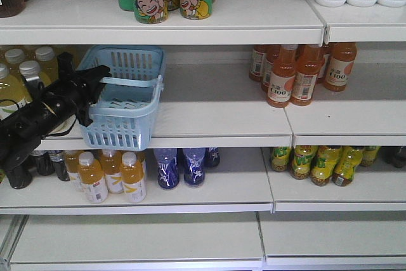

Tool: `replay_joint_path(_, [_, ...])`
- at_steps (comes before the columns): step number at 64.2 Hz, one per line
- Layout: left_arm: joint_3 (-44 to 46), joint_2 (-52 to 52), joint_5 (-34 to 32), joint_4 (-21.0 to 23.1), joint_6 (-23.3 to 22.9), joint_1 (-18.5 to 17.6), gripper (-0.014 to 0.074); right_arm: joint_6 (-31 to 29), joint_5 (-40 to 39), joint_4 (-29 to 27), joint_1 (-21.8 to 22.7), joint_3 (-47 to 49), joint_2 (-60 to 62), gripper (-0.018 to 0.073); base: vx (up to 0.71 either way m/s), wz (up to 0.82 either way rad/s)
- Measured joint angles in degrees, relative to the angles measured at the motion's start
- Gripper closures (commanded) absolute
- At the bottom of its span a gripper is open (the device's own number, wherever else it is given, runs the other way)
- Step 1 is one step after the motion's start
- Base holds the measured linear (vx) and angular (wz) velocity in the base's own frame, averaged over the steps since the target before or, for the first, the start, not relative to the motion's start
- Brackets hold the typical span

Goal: Place coke in basket with both arms
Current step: 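Lift the basket off the shelf with the left gripper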

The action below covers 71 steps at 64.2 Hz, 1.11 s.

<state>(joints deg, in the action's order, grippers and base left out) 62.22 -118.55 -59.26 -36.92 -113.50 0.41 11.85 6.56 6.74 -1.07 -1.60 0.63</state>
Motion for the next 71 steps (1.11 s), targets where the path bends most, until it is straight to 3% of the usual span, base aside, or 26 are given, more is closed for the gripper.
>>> replay_joint_path(15, [-9.24, 3.69, -7.91, -20.13, -6.85, -0.83, 0.0604, 0.0, 0.0, 0.0, 0.0, 0.0, 0.0, 0.0565, 0.0, 0.0])
replay_joint_path(24, [-20.82, 11.32, -7.26, -24.22, -7.02, -2.3, 0.0604, 0.0, 0.0, 0.0, 0.0, 0.0, 0.0, 0.0565, 0.0, 0.0])
replay_joint_path(35, [-31.13, 22.81, -5.81, -26.3, -8.59, -5.08, 0.0604, 0.0, 0.0, 0.0, 0.0, 0.0, 0.0, 0.0565, 0.0, 0.0])
replay_joint_path(46, [-33.04, 35.46, -5.34, -26.71, -10.03, -9.27, 0.0604, 0.0, 0.0, 0.0, 0.0, 0.0, 0.0, 0.0565, 0.0, 0.0])
replay_joint_path(60, [-33.28, 48.14, -6.42, -20.88, -10.2, -14.26, 0.0604, 0.0, 0.0, 0.0, 0.0, 0.0, 0.0, 0.0565, 0.0, 0.0])
replay_joint_path(71, [-33.28, 52.13, -6.84, -20.1, -10.26, -16.65, 0.0604, 0.0, 0.0, 0.0, 0.0, 0.0, 0.0, 0.0565, 0.0, 0.0])
